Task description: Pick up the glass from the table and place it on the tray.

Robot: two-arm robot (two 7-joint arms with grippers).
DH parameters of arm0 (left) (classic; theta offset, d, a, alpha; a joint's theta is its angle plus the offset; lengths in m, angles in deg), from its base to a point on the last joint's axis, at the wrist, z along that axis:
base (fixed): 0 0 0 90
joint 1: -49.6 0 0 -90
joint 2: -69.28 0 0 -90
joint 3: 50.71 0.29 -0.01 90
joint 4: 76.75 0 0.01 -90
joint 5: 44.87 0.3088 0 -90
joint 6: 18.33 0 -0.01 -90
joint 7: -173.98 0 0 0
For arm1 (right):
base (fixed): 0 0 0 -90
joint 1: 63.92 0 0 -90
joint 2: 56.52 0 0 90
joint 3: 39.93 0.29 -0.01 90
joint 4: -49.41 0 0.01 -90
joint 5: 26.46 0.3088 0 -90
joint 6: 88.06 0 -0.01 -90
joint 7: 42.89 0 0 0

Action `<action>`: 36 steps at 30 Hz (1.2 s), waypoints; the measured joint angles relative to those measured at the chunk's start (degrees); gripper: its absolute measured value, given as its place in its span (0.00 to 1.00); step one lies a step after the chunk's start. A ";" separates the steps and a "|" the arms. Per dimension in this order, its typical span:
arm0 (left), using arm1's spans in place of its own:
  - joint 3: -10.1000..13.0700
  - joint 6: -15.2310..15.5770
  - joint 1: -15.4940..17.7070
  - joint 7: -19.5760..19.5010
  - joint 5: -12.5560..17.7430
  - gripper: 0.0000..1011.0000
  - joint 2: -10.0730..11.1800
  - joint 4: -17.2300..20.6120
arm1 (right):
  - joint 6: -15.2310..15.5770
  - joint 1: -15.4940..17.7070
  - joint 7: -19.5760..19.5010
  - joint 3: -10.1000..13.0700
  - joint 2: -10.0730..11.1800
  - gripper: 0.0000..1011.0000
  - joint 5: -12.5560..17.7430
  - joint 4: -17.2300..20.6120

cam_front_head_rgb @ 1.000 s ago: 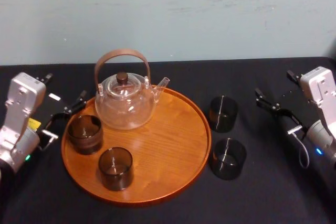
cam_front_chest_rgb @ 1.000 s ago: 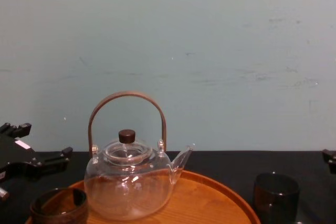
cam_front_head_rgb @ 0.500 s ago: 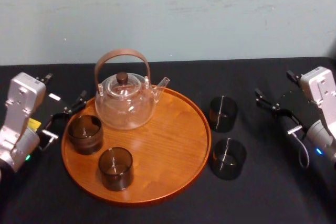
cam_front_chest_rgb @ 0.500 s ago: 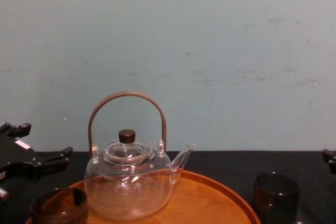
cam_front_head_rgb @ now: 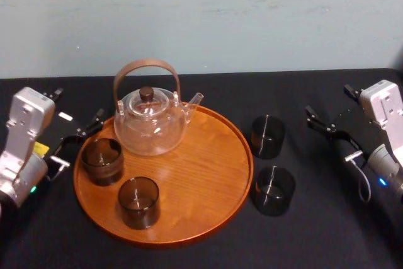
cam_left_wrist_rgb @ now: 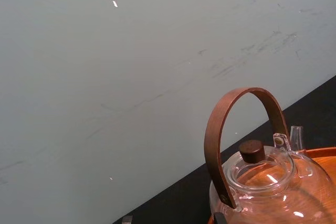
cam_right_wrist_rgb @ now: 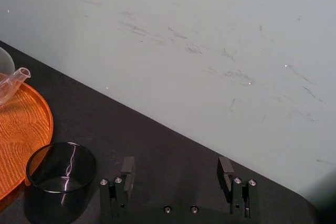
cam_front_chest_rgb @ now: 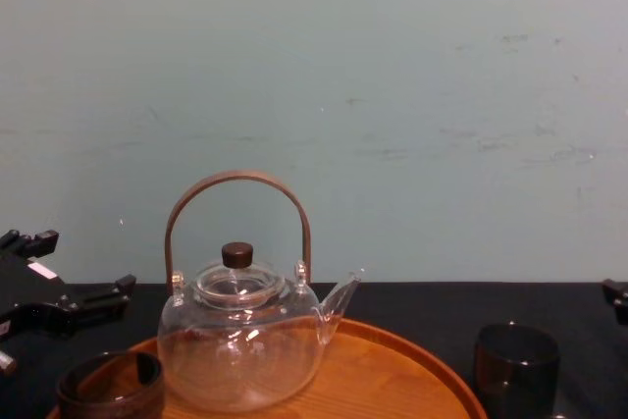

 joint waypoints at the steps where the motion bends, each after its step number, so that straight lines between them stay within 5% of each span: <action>1: 0.00 0.00 0.00 0.00 0.00 0.99 0.00 0.00 | 0.00 0.00 0.00 0.00 0.00 0.99 0.00 0.00; 9: 0.00 0.00 0.00 0.00 0.00 0.99 0.00 0.00 | 0.00 0.09 0.23 0.11 0.02 0.99 0.00 0.03; 18: 0.00 0.00 0.00 0.00 0.00 0.99 0.00 0.00 | -0.07 2.82 4.71 1.89 2.12 0.99 1.53 2.68; 36: 0.00 0.00 0.00 0.00 0.00 0.99 0.00 0.00 | 0.56 13.63 15.32 6.92 12.01 0.99 6.06 11.89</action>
